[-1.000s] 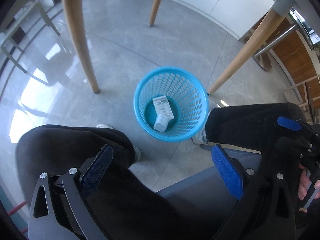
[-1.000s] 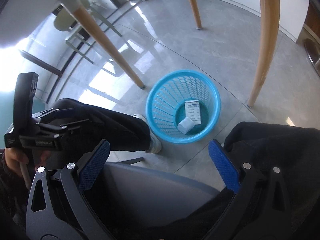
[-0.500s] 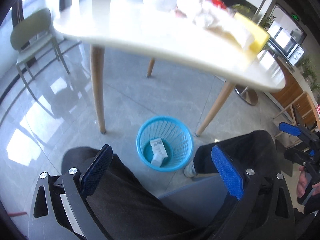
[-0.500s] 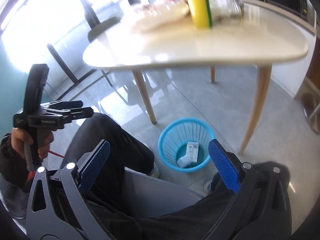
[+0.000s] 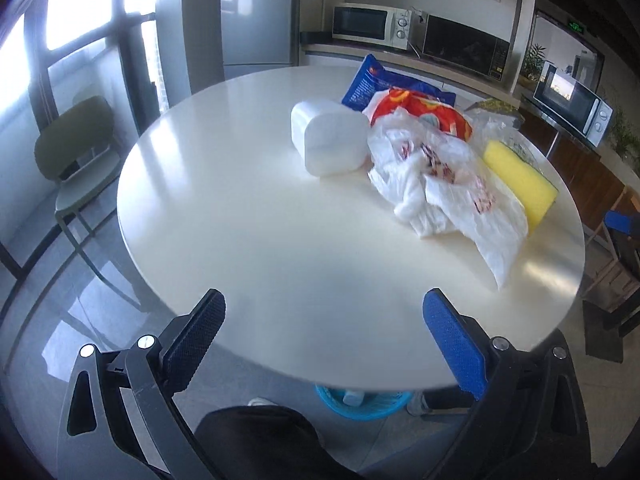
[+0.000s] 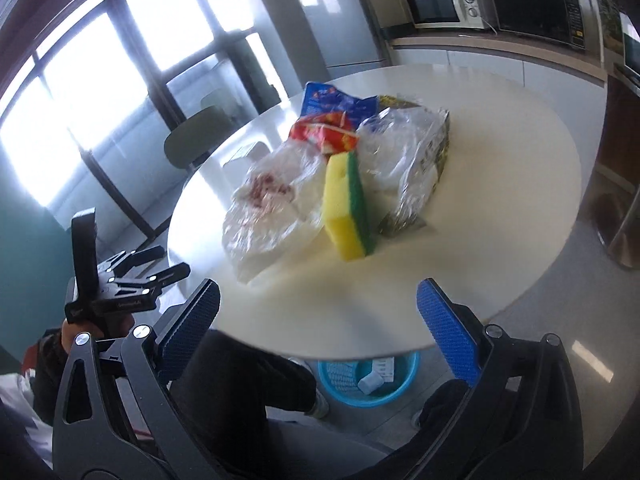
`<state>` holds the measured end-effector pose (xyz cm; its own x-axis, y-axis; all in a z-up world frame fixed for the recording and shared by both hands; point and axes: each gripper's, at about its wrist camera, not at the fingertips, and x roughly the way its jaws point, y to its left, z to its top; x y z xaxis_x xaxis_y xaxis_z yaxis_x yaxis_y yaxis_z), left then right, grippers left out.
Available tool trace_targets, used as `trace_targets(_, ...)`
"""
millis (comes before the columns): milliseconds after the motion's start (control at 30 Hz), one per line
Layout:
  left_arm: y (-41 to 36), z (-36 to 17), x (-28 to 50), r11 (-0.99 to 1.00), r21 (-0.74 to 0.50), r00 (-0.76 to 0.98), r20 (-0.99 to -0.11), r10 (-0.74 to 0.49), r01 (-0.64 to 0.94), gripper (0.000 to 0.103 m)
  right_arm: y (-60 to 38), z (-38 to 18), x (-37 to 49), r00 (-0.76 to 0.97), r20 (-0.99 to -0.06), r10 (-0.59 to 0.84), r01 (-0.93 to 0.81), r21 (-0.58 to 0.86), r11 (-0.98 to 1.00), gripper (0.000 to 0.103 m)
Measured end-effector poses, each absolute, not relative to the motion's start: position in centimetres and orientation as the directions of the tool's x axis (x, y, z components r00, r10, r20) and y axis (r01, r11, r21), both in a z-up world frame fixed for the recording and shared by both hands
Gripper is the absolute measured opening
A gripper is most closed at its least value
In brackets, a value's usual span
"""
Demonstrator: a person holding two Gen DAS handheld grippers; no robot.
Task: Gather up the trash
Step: 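Raise both tools back toward the table, then grasp the second white container with the left tool while the right tool grasps a clear plastic bag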
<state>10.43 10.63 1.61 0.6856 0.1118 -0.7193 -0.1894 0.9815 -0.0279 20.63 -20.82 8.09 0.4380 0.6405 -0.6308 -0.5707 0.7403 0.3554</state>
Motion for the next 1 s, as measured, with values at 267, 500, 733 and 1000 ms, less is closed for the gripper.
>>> trace_targets(267,12.9,3.0,16.5,0.975,0.023,0.683,-0.71,0.173,-0.223,0.097,-18.9,6.9,28.3,0.479,-0.688,0.546,-0.488,0.308,0.817,0.094)
trace_targets(500,15.3,2.1,20.3,0.968,0.028,0.642,-0.744,0.186,-0.249,0.097,-17.8,4.4,32.2,0.481,-0.734,0.479,-0.432,0.277,0.858,0.094)
trace_targets(733,15.7,1.8,22.0,0.965,0.036,0.635,-0.746,0.198,-0.259,0.096,-19.0,3.2,33.5,0.446,-0.74,0.503,-0.39,0.345,0.854,0.071)
trace_targets(1000,15.6,1.7,23.0,0.967,0.032,0.637,-0.747,0.19,-0.252,0.09,-19.0,2.8,34.3,0.459,-0.752,0.473,-0.393,0.305,0.867,0.035)
